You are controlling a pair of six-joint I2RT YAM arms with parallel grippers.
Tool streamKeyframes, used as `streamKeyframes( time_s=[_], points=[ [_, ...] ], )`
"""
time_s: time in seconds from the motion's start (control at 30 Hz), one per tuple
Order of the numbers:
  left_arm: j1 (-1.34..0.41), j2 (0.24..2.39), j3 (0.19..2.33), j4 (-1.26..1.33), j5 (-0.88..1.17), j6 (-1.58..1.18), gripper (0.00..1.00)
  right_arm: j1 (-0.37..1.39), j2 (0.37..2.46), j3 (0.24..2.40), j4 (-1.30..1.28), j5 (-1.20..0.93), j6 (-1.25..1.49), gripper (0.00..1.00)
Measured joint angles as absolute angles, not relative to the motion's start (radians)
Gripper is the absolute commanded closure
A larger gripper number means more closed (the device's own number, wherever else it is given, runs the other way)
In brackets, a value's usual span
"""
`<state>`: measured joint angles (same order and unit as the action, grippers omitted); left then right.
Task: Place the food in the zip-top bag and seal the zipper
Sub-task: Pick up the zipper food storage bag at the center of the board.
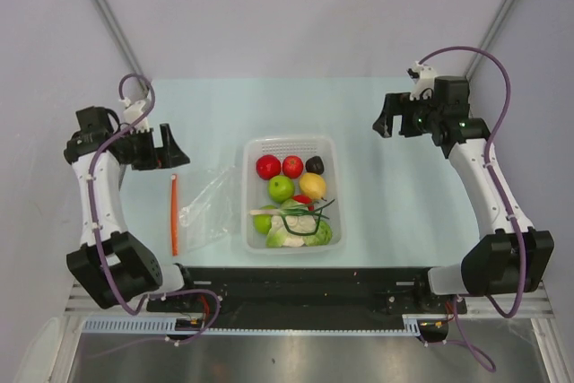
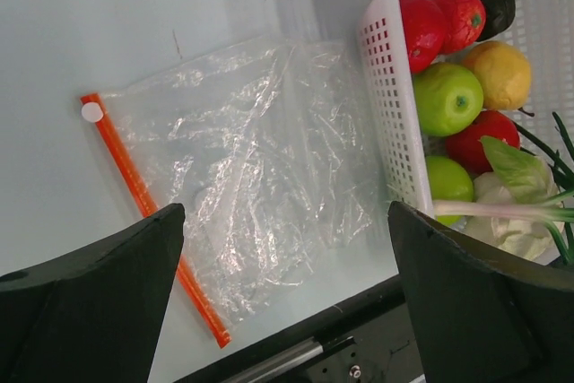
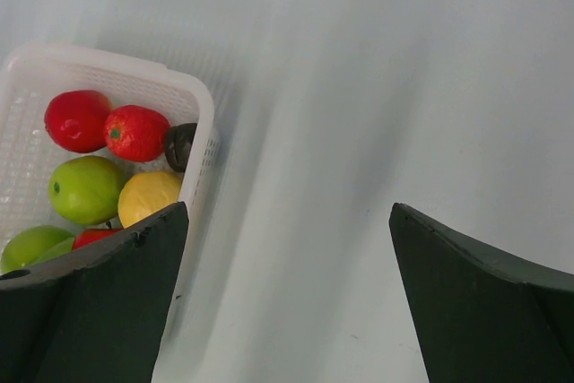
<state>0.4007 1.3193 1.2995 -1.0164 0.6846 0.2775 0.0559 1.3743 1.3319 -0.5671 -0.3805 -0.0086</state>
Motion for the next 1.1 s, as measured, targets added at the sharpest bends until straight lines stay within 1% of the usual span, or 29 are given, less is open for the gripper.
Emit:
streamKeyframes(
  time_s=[0.17,0.37,0.6,0.83,0.93,1.0,1.03,1.07,1.1],
  points=[
    [0.539,1.377,1.287,-1.089,0.709,0.411,0.00,0.162,1.348,1.316,-0.550,-0.267,0.002,0.00],
    [0.698,1.476,1.224,-1.125,0.669,0.561,0.00,0.178,1.350,1.311,-0.542,-0.308,0.001,0.00],
    [0.721,1.539,1.098,-1.080,0.631,0.628,0.00,0.178,1.418,1.355,-0.576,-0.354,-0.012,0.00],
    [0.721,1.669,1.068,-1.008,0.627,0.630,0.02,0.182,1.435,1.367,-0.603,-0.361,-0.031,0.00],
    [0.715,1.712,1.053,-0.994,0.628,0.630,0.07,0.183,1.449,1.386,-0.609,-0.363,-0.038,0.00],
    [0.701,1.720,1.038,-0.986,0.629,0.630,0.15,0.183,1.464,1.398,-0.615,-0.363,-0.040,0.00],
    [0.685,1.721,1.027,-0.978,0.630,0.629,0.20,0.183,1.472,1.403,-0.618,-0.363,-0.042,0.00],
    [0.670,1.721,1.021,-0.974,0.632,0.628,0.35,0.183,1.478,1.407,-0.620,-0.363,-0.043,0.00],
    [0.649,1.721,1.012,-0.966,0.633,0.626,0.42,0.183,1.482,1.410,-0.624,-0.363,-0.044,0.00]
  ],
)
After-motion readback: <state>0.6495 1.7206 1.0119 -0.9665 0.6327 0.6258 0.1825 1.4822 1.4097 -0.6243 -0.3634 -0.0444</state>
